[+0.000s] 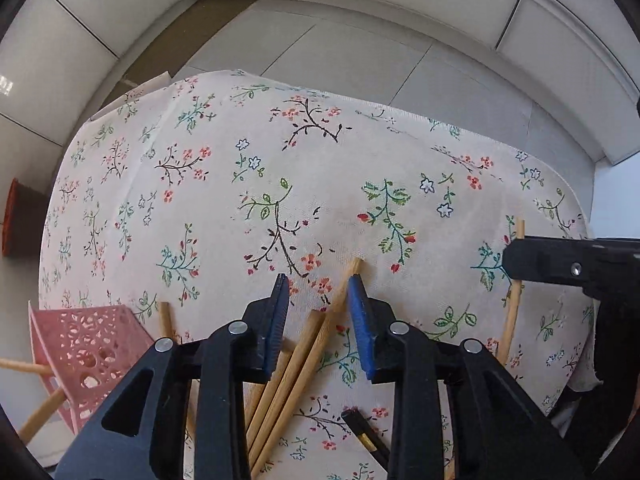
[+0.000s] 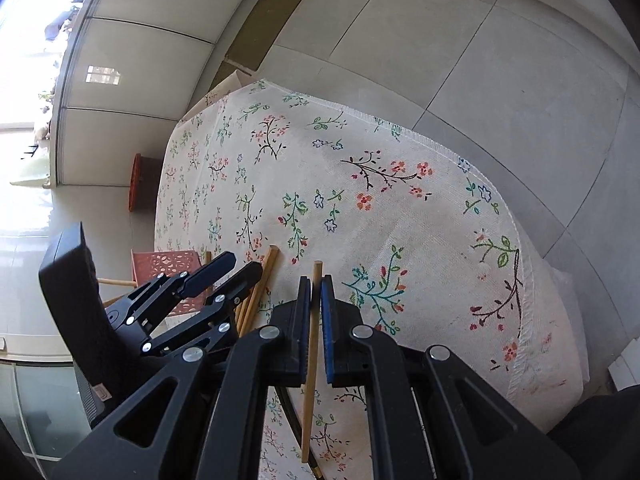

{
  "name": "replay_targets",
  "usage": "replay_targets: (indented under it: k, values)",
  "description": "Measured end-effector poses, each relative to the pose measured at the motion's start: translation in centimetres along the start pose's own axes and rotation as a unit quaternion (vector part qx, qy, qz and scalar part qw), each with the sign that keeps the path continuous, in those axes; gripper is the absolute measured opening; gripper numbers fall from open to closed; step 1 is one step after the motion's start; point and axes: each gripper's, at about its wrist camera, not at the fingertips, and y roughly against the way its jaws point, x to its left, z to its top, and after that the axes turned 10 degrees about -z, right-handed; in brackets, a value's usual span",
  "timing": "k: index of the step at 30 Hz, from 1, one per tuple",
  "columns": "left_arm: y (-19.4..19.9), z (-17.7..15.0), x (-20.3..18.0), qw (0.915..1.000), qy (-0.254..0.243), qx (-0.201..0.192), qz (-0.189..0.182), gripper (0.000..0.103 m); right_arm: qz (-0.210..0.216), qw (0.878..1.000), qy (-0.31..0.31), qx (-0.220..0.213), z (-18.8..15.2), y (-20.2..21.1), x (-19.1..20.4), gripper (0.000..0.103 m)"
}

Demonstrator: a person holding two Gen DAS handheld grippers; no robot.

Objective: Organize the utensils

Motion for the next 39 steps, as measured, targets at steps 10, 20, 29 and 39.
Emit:
replay_targets:
  k: [10,20,29,39]
  values:
    - [-1.0,-0.4,0.3,0.9996,-0.006,0.007,-0.028,0.027,-0.053,0.998,0.007,0.038,0.0,-3.3,0.9,0.006]
    - [1.9,-2.4,0.4,0.9958,0.044,-0.056,-0.057,0.006,-0.009,0.999,0.001,0.034,0.2,-3.5,0.5,0.005]
    - [15.1,-11.2,1.3,0.9689,0.122,-0.215,-0.003,0.006,0.064,0.976,0.18,-0.102,-5.4,5.6,7.0,0.005]
    - [24.8,-22.5,1.5,0.9132,0.212,-0.345,0.046,0.006,0.078,0.929,0.322,-0.168,-13.4,12.6,12.4,0.005]
